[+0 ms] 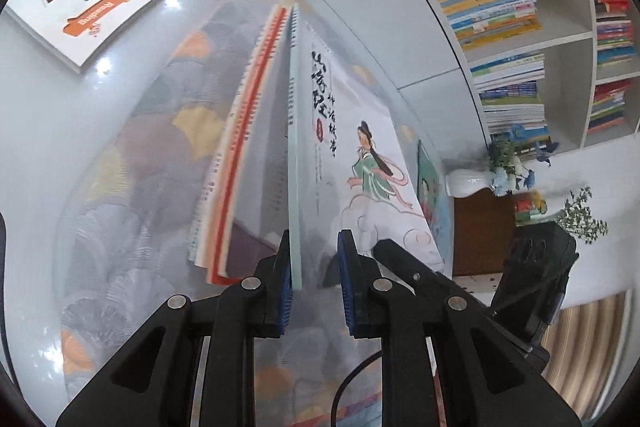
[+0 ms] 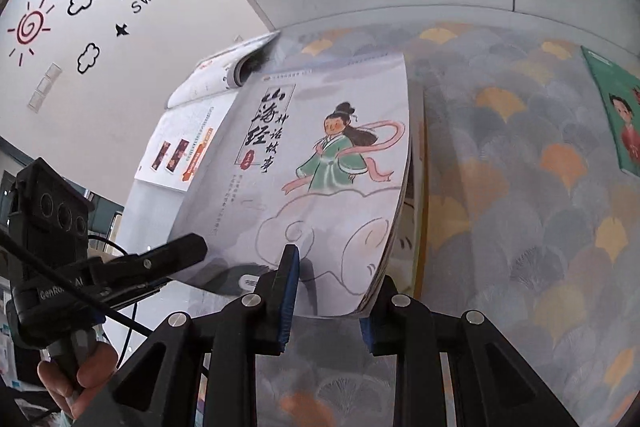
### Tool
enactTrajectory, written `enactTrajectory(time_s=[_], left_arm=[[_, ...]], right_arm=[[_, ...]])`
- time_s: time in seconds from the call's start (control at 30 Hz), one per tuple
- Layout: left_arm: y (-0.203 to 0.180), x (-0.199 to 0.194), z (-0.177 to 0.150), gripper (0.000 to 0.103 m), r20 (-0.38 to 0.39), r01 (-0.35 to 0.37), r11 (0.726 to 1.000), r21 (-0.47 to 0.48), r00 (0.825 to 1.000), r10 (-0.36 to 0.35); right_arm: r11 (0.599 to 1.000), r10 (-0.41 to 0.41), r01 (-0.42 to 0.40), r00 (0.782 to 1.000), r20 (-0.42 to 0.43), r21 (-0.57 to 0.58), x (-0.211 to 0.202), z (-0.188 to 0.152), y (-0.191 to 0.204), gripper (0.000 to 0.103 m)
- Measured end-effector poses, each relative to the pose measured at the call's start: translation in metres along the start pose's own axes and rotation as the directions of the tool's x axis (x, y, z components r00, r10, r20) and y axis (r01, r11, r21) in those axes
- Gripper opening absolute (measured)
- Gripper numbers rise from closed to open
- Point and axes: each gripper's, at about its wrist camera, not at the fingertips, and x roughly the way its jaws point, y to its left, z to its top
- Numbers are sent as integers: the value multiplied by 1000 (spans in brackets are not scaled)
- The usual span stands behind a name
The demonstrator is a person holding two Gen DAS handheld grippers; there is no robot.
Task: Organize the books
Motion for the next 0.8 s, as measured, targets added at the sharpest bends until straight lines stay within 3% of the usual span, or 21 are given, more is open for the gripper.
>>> enactTrajectory(time_s=[0.1,0.2,0.27,0.4,0.47,0.6,0.7,0.8], left_arm=[[6,-7,-2,16,26,-32,999,-17,999,32],[7,-21,-5,16,81,-115,993,-8,990,115],[2,-31,-7,18,113,-140,990,7,984,139],[-35,-38,-10,23,147,-196,970,142,974,175],[-61,-30,-11,23,127,-155,965,212,983,130],[-116,0,-21,28,75,-98,938,333,994,77],[-158,41,-34,29,20,-51,915,400,999,47],[-198,87,-54,29,-63,8,899,437,998,21]], right_arm=[[1000,-23,23,999,-27,-6,11,2,-1,28],[1000,-13,13,999,-51,2,18,-1,-4,32],[1000,2,-3,998,-55,-21,17,-5,-3,42],[998,24,-28,997,-71,-48,7,-17,-9,48],[998,27,-31,997,-69,-49,-5,-28,-20,49],[999,-39,40,998,-50,17,-32,-52,-68,53],[984,-66,75,996,-65,160,-54,-73,-137,53],[944,-89,106,994,-67,313,-80,-91,-209,53]])
